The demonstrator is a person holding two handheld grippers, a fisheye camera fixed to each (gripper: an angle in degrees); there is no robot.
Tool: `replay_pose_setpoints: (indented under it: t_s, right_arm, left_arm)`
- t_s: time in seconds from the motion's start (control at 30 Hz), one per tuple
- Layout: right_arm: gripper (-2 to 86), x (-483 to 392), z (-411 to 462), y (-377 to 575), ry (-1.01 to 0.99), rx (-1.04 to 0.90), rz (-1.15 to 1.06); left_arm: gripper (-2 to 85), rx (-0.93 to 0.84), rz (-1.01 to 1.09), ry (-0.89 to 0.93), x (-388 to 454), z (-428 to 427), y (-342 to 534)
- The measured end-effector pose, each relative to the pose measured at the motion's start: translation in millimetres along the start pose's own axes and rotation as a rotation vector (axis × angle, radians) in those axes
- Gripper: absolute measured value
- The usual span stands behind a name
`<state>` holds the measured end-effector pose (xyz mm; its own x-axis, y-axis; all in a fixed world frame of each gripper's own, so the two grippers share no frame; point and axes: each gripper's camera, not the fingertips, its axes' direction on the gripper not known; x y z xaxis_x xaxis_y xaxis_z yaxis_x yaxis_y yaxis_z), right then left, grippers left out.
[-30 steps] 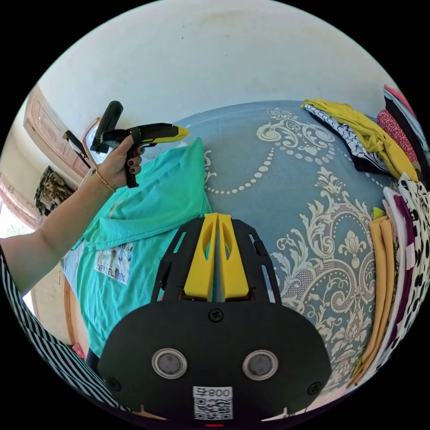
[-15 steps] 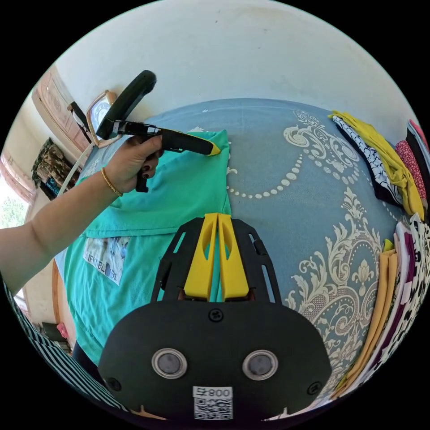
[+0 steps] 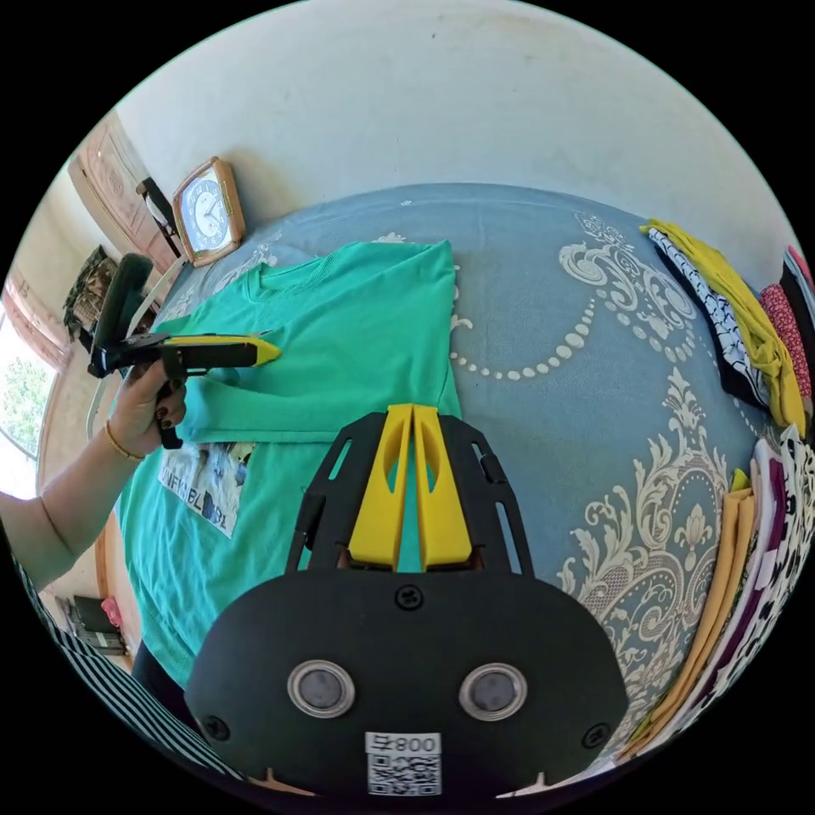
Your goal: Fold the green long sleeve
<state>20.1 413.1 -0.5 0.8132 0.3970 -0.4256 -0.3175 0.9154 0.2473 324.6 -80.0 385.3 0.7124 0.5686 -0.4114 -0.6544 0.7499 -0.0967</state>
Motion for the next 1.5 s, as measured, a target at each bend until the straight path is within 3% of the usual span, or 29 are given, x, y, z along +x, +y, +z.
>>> replay_pose_setpoints:
  t_s: [0.13,0.27,0.4,0.57,0.7,1.1,1.5]
  right_arm:
    - [0.1,-7,-2,-4,0.021,0.045,0.016]
    - [0.1,-20,-5,-7,0.017,0.109,0.011]
    - [0.1,-41,5,-14,0.021,0.106,-0.029]
    - [0.1,-66,13,-21,-0.036,0.127,-0.069]
    - [0.2,-92,24,-30,-0.129,0.12,-0.138]
    - [3.7,-187,73,-85,-0.527,-0.08,-0.356]
    - [7.4,-375,125,-149,-0.549,-0.232,-0.924]
  left_arm:
    - [0.9,0.126,-0.08,-0.062,-20,-82,48]
    - [2.8,0.195,-0.363,-0.213,-64,-174,139]
    - [6.7,0.28,-0.619,-0.184,-91,-233,227]
    - [8.1,0.213,-0.611,-0.062,-105,-241,244]
    - [4.6,0.108,-0.593,-0.021,-114,-249,245]
    - [2.6,0.122,-0.639,0.16,-119,-333,336]
    - [5.0,0.201,-0.615,0.202,-133,-395,367]
